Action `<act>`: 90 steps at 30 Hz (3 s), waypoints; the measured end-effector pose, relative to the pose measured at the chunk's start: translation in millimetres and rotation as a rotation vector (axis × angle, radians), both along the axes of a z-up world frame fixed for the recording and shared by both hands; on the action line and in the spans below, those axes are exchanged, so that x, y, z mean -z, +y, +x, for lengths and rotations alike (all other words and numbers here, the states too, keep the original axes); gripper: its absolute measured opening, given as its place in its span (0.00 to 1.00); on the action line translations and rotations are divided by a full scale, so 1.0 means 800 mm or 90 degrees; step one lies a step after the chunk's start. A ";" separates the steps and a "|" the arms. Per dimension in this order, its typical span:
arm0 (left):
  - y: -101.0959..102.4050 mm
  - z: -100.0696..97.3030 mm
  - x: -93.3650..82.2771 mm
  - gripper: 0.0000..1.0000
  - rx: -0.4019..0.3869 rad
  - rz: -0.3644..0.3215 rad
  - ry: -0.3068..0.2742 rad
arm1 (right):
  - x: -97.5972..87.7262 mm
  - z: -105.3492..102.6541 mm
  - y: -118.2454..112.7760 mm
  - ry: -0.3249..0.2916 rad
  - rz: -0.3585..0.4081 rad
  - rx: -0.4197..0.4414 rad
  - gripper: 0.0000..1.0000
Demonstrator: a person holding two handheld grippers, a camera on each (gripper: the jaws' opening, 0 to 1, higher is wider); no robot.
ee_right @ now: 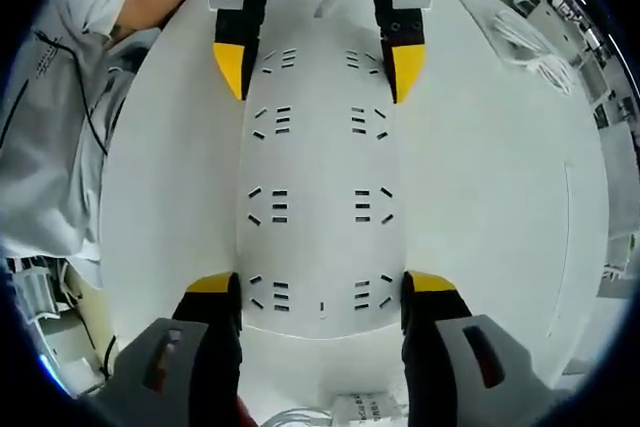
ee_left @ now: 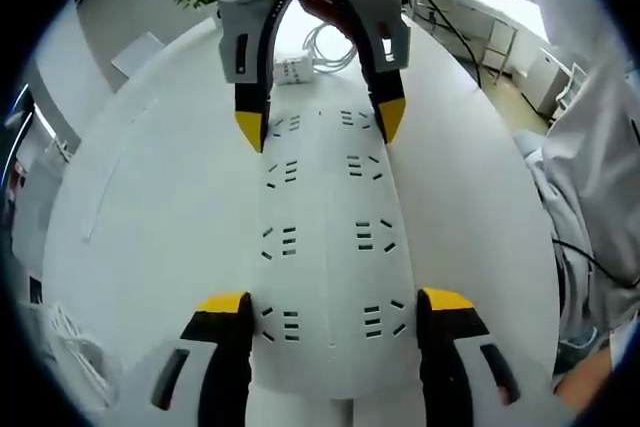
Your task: Straighten the power strip on the desk, plug the charger into it
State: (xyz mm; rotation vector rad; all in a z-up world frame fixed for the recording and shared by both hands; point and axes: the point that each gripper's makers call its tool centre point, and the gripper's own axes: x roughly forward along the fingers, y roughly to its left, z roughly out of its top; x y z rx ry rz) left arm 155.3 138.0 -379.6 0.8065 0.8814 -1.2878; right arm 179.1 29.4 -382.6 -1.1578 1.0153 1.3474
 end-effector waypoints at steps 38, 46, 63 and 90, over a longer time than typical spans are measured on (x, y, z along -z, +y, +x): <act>-0.002 -0.002 0.000 0.69 0.028 -0.014 0.005 | -0.002 -0.011 -0.004 -0.012 0.016 0.055 0.64; -0.002 -0.003 0.000 0.69 0.030 -0.014 0.005 | -0.002 -0.013 -0.004 -0.013 0.016 0.059 0.64; -0.002 -0.004 -0.001 0.69 0.036 -0.014 0.006 | -0.004 -0.016 -0.004 -0.013 0.024 0.069 0.64; -0.007 -0.009 0.002 0.69 0.057 -0.027 0.010 | -0.002 -0.033 -0.006 -0.018 0.034 0.118 0.64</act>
